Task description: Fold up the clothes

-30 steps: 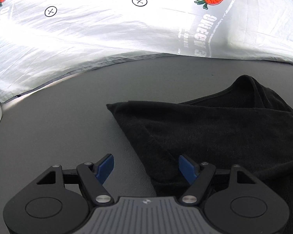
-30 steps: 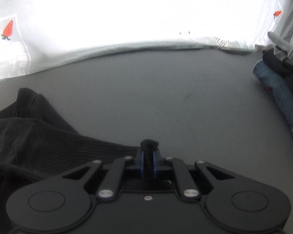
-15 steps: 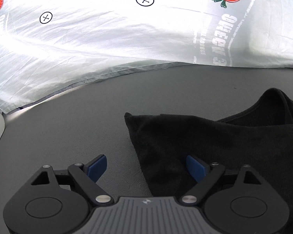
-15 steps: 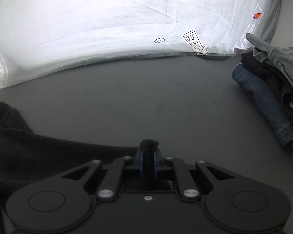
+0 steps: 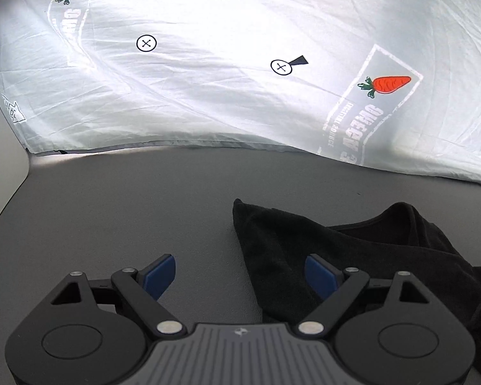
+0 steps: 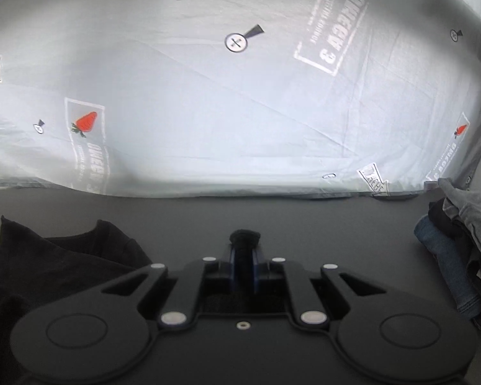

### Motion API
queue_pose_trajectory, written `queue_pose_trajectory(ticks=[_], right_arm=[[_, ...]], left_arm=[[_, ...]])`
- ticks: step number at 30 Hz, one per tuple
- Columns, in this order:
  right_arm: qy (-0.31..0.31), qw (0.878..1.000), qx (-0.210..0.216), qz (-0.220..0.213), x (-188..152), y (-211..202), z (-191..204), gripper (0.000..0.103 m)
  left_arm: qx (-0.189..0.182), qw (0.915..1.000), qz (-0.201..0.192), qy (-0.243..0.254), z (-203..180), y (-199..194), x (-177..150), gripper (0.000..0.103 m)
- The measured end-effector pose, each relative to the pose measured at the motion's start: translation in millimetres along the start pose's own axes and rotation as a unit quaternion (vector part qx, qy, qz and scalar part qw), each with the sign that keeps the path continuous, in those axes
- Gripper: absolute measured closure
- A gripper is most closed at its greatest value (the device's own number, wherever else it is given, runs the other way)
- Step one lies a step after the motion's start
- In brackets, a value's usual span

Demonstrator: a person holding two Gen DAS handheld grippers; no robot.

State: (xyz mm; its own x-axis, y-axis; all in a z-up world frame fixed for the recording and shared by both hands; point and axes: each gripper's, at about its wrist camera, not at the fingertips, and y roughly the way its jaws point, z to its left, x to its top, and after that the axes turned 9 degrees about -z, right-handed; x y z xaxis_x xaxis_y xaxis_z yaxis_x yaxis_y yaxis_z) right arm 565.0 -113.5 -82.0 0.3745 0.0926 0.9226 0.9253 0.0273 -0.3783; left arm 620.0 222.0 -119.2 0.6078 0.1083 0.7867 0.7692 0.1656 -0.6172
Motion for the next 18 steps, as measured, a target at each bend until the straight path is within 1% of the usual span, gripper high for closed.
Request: queue_pose_trajectory(ticks=[3,5,7,8,11,13,15,17,18], right_arm=[[-0.05,0.995,0.076,-0.036,11.6,-38.5,47.5,0.092],[-0.093,0.985,0.133,-0.053,7.3,-67.0,78.9,0.092],[-0.144,0.97,0.184,-0.066,-1.8,-95.1,108.3,0.093],[-0.173,0.959,0.211,-0.069,-9.9,-111.8,124.8,0.093],[-0.218,0.934,0.279,-0.056,-35.6,-150.7,157.8,0.093],[-0.245,0.919,0.305,-0.042,-56.6,-170.2,172.5,0.093],[-0.268,0.908,0.321,-0.029,-76.4,-185.8,183.4,0.093],[-0.279,0.902,0.33,-0.017,-93.3,-198.3,190.9,0.093],[-0.279,0.902,0.33,-0.013,-98.8,-203.2,193.0,0.093]], left_arm=[[-0.009,0.9997,-0.016,-0.016,5.0,-48.7,-15.7,0.014],[-0.006,0.9993,-0.027,-0.023,9.3,-77.5,-28.4,0.014],[-0.002,0.9991,-0.031,-0.029,16.3,-100.5,-41.8,0.014],[0.0,0.999,-0.032,-0.032,19.9,-111.8,-48.4,0.014],[0.005,0.9988,-0.03,-0.038,29.6,-136.2,-67.4,0.014],[0.015,0.9986,-0.025,-0.044,36.7,-149.9,-82.1,0.014],[0.022,0.9983,-0.018,-0.05,43.6,-162.5,-96.3,0.014],[0.026,0.998,-0.008,-0.057,48.5,-169.4,-109.2,0.014],[0.028,0.9979,-0.003,-0.059,50.5,-172.5,-115.4,0.014]])
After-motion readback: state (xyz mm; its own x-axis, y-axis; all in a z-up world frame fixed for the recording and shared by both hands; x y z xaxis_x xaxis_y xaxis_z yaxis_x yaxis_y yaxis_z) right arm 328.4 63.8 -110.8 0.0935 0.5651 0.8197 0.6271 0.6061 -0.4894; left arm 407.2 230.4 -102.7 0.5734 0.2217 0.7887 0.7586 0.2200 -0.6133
